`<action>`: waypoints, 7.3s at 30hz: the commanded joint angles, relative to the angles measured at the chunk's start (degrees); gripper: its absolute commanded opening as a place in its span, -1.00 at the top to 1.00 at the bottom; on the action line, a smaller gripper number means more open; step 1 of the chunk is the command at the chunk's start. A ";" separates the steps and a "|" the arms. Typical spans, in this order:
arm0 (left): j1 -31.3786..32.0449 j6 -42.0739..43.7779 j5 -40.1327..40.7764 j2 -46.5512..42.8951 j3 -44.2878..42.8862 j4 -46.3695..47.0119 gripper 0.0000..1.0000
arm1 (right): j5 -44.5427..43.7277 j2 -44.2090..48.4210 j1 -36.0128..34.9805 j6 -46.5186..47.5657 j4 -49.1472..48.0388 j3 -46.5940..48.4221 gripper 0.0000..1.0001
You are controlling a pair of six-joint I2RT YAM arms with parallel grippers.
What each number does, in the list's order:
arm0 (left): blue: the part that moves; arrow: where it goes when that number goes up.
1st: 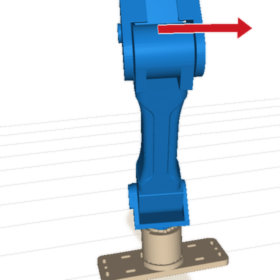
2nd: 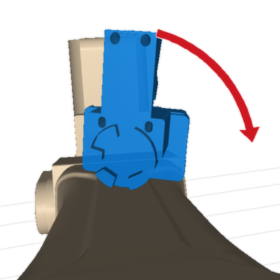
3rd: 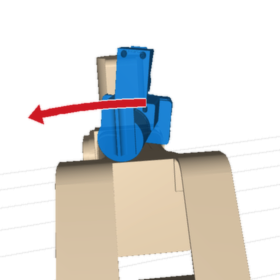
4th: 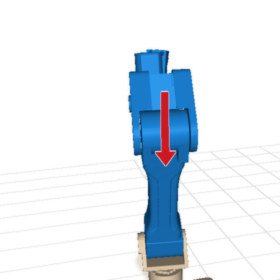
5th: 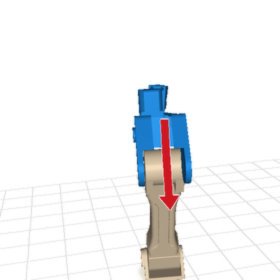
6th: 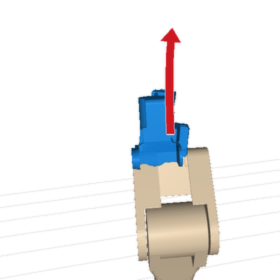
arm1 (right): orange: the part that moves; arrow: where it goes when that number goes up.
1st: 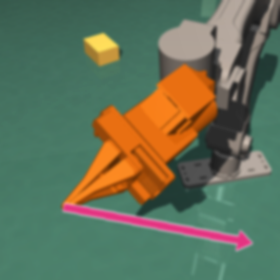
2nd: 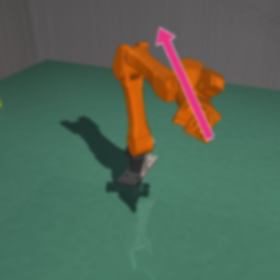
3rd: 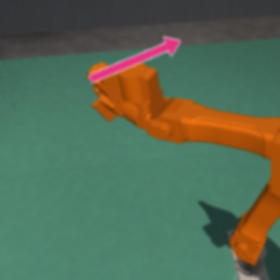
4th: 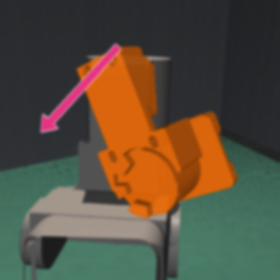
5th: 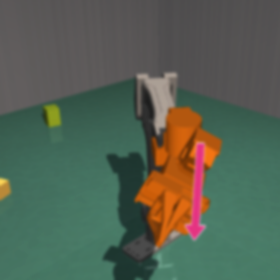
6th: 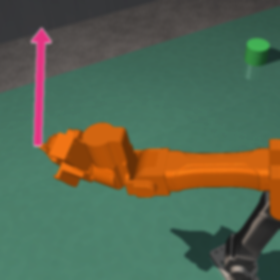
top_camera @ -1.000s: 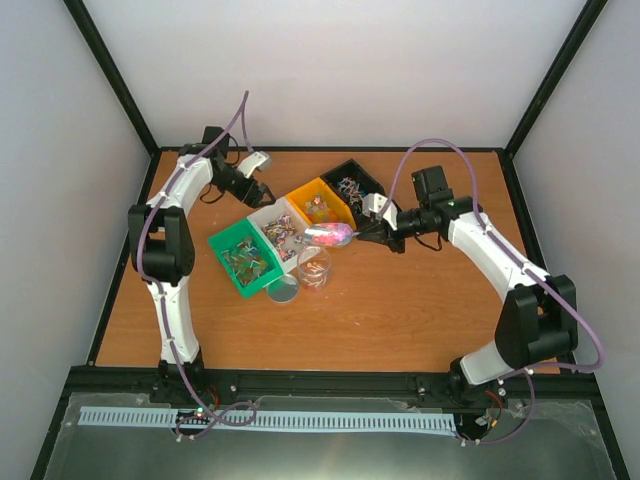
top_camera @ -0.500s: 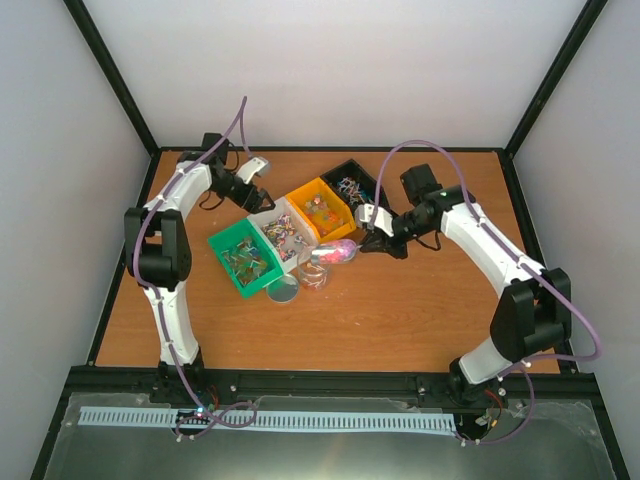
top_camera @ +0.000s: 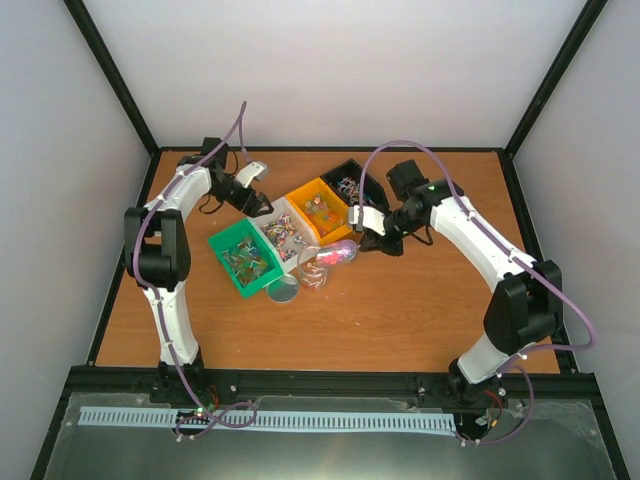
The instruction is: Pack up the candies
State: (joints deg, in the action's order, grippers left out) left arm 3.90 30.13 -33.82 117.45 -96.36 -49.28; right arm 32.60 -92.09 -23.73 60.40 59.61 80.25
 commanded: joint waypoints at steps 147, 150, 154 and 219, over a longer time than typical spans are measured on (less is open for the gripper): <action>5.47 -22.16 9.35 7.58 -11.27 6.48 0.08 | 8.44 -30.91 -5.99 -34.31 -42.96 7.26 0.94; 5.21 -22.04 9.24 7.59 -12.46 5.81 -0.11 | 8.72 -30.37 -5.37 -35.22 -43.76 6.56 0.95; 4.77 -22.12 9.27 7.42 -12.97 5.38 -0.22 | 9.12 -28.72 -4.35 -35.87 -45.55 5.01 0.94; 0.67 -19.07 8.37 1.95 -7.40 1.56 -0.45 | 14.79 3.55 7.45 0.48 -9.50 -9.94 0.94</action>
State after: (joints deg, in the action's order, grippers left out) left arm 5.26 10.28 -24.29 121.86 -104.55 -48.05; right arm 50.78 -88.86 -16.69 56.66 44.91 68.62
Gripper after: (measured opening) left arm 0.726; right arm 0.061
